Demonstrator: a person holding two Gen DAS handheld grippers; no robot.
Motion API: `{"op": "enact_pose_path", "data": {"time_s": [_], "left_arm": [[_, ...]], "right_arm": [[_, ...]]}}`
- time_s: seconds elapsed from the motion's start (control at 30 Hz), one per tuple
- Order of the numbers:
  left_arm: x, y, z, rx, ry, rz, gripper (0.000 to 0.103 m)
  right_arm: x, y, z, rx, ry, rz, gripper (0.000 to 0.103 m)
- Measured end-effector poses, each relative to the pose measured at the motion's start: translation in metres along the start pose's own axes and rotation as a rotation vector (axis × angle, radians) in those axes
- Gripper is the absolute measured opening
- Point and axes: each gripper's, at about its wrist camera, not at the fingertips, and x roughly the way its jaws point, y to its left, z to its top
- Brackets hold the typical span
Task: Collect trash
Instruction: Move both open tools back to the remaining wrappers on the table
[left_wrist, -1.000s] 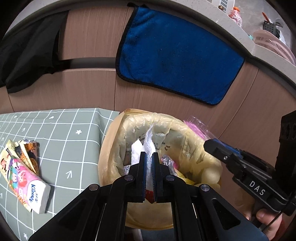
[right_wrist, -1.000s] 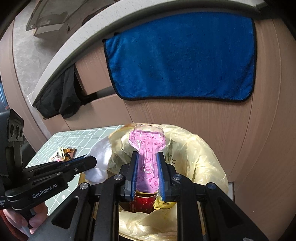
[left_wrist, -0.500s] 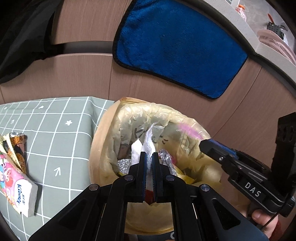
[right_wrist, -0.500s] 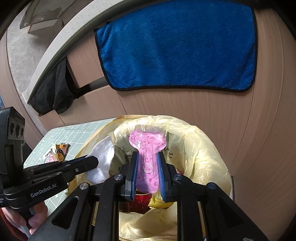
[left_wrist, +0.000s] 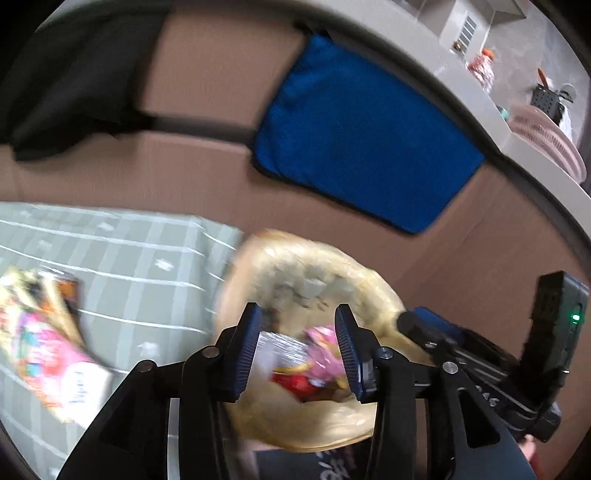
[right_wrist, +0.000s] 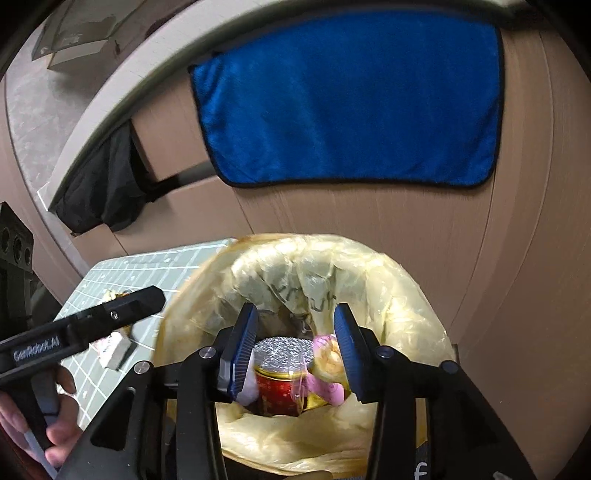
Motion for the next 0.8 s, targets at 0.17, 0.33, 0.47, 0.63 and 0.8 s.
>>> {"op": "enact_pose_path", "data": {"time_s": [0.17,0.33,0.47,0.63,0.8], "left_arm": [[-0.052,0.030,0.002,0.014,-0.068,0.114,0.043],[-0.109,0.094,0.000,-0.084,-0.137,0.228,0.043],[-0.156,0.154,-0.009,-0.201,-0.206,0.337,0.043],[-0.183,0.210,-0.033,-0.306,-0.201,0.377,0.043],[-0.186,0.244,-0.057,-0.392,-0.170,0.361,0.043]], "right_arm": [[-0.018,0.030,0.007,-0.045,-0.042,0.051,0.046],[-0.022,0.083,0.009,-0.151,-0.039,0.122,0.047],[-0.010,0.139,0.002,-0.273,0.001,0.212,0.047],[0.029,0.197,-0.011,-0.376,0.110,0.326,0.047],[0.070,0.247,-0.037,-0.551,0.204,0.366,0.050]]}}
